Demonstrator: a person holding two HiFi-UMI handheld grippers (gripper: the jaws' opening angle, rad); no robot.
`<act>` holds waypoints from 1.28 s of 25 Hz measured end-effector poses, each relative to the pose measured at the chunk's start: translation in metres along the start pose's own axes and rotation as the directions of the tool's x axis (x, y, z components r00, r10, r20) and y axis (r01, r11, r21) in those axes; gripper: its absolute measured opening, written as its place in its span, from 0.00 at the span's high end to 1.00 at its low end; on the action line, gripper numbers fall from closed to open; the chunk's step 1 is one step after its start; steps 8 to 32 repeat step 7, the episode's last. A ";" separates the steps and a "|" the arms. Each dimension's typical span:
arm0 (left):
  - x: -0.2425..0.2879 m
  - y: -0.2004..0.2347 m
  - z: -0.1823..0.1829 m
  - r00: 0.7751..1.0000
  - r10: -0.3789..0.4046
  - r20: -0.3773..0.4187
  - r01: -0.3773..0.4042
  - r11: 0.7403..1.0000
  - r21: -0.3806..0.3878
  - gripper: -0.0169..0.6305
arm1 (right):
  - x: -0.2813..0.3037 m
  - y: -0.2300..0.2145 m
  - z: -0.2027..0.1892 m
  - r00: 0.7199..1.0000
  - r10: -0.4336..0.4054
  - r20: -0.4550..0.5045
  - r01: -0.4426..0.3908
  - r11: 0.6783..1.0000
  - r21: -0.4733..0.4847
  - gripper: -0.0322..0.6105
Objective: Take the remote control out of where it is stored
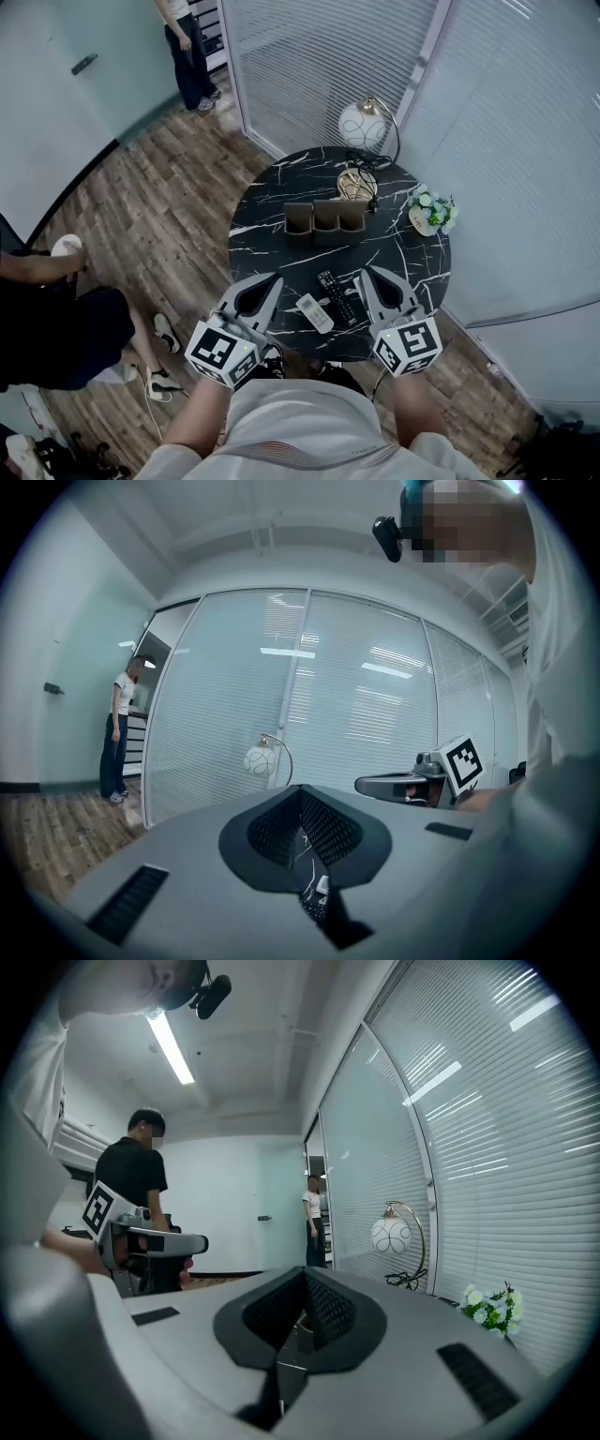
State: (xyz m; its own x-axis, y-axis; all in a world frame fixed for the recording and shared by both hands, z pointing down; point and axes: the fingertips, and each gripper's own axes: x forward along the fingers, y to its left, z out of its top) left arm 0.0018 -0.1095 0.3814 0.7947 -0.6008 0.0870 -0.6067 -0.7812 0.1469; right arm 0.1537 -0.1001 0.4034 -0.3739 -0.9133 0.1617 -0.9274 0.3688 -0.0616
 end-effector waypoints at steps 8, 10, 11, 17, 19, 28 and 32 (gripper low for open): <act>-0.001 -0.002 -0.003 1.000 -0.007 -0.003 0.007 1.000 -0.004 0.96 | -0.001 0.003 -0.003 1.000 0.001 0.001 -0.001 1.000 -0.003 0.93; -0.001 -0.002 -0.003 1.000 -0.007 -0.003 0.007 1.000 -0.004 0.96 | -0.001 0.003 -0.003 1.000 0.001 0.001 -0.001 1.000 -0.003 0.93; -0.001 -0.002 -0.003 1.000 -0.007 -0.003 0.007 1.000 -0.004 0.96 | -0.001 0.003 -0.003 1.000 0.001 0.001 -0.001 1.000 -0.003 0.93; -0.001 -0.002 -0.003 1.000 -0.007 -0.003 0.007 1.000 -0.004 0.96 | -0.001 0.003 -0.003 1.000 0.001 0.001 -0.001 1.000 -0.003 0.93; -0.001 -0.002 -0.003 1.000 -0.007 -0.003 0.007 1.000 -0.004 0.96 | -0.001 0.003 -0.003 1.000 0.001 0.001 -0.001 1.000 -0.003 0.93; -0.001 -0.002 -0.003 1.000 -0.007 -0.003 0.007 1.000 -0.004 0.96 | -0.001 0.003 -0.003 1.000 0.001 0.001 -0.001 1.000 -0.003 0.93; -0.001 -0.002 -0.003 1.000 -0.007 -0.003 0.007 1.000 -0.004 0.96 | -0.001 0.003 -0.003 1.000 0.001 0.001 -0.001 1.000 -0.003 0.93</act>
